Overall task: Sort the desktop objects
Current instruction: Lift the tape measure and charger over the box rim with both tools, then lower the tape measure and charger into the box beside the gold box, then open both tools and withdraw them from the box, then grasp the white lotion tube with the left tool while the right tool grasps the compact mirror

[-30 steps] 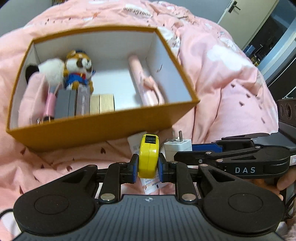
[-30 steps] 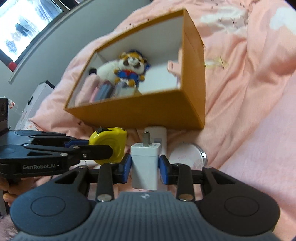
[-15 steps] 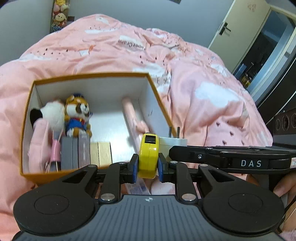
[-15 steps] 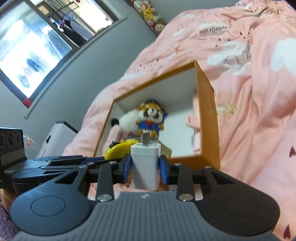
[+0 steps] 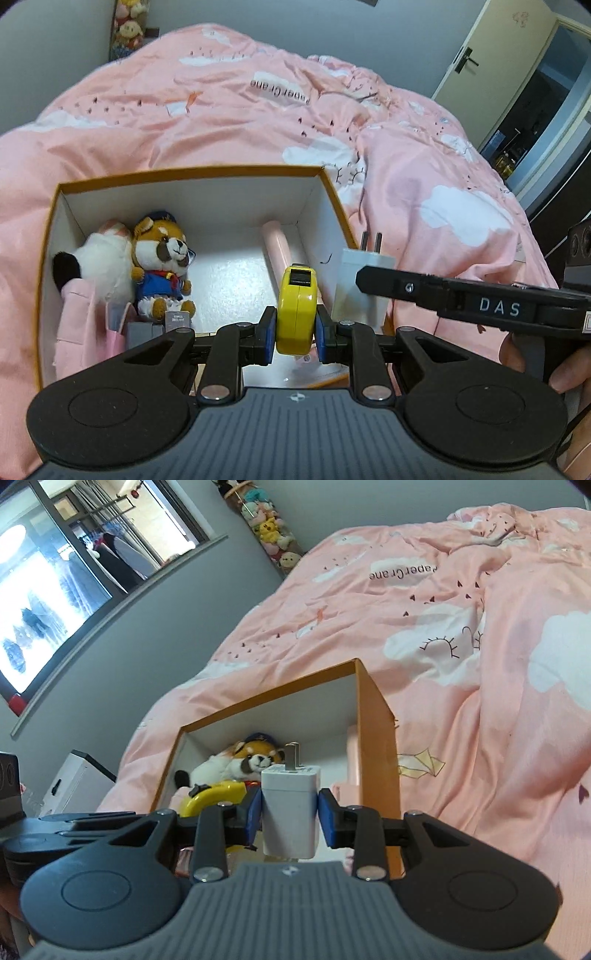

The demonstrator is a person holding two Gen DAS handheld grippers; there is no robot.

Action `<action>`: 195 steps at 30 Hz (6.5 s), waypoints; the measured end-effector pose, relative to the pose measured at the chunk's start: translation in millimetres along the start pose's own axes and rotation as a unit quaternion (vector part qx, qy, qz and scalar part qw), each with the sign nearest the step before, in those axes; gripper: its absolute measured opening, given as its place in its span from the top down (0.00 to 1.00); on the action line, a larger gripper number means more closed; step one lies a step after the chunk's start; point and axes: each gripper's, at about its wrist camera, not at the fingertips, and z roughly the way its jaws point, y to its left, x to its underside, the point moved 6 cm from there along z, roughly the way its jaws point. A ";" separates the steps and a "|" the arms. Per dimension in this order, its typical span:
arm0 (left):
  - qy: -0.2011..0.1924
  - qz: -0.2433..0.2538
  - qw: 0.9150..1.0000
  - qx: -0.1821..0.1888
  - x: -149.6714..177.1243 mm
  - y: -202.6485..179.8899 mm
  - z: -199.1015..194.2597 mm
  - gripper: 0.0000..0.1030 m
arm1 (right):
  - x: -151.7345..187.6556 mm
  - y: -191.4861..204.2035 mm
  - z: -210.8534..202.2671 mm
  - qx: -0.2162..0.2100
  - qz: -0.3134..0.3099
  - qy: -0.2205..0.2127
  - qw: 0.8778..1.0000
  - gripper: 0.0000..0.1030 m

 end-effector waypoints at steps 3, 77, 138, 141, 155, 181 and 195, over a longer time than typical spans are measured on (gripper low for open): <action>0.026 -0.016 1.000 0.008 0.2 8.6 17.0 0.77 | -4.3 -5.0 10.1 0.012 -0.005 0.008 1.000 0.66; 0.022 -0.066 0.997 -0.016 20.7 57.8 4.9 0.76 | 27.2 28.9 119.8 0.131 -0.107 0.305 0.937 0.66; 0.023 -0.079 0.996 -0.020 23.0 70.2 14.9 0.76 | 23.3 34.0 161.7 0.085 -0.121 0.327 0.933 0.87; 0.012 -0.068 0.997 -0.021 22.7 64.7 10.3 0.76 | 20.9 33.1 155.4 0.083 -0.117 0.315 0.938 0.87; -0.045 0.018 0.999 -0.010 41.5 1.8 -25.2 0.65 | 23.2 33.2 17.8 0.021 -0.119 0.067 0.990 0.65; 0.127 -0.079 0.988 -0.037 127.1 4.5 57.8 0.54 | 132.9 -47.7 15.6 0.126 -0.052 0.122 0.983 0.53; 0.136 -0.139 0.981 -0.017 139.8 23.0 62.0 0.52 | 141.4 -51.5 43.2 0.125 -0.057 0.168 0.976 0.49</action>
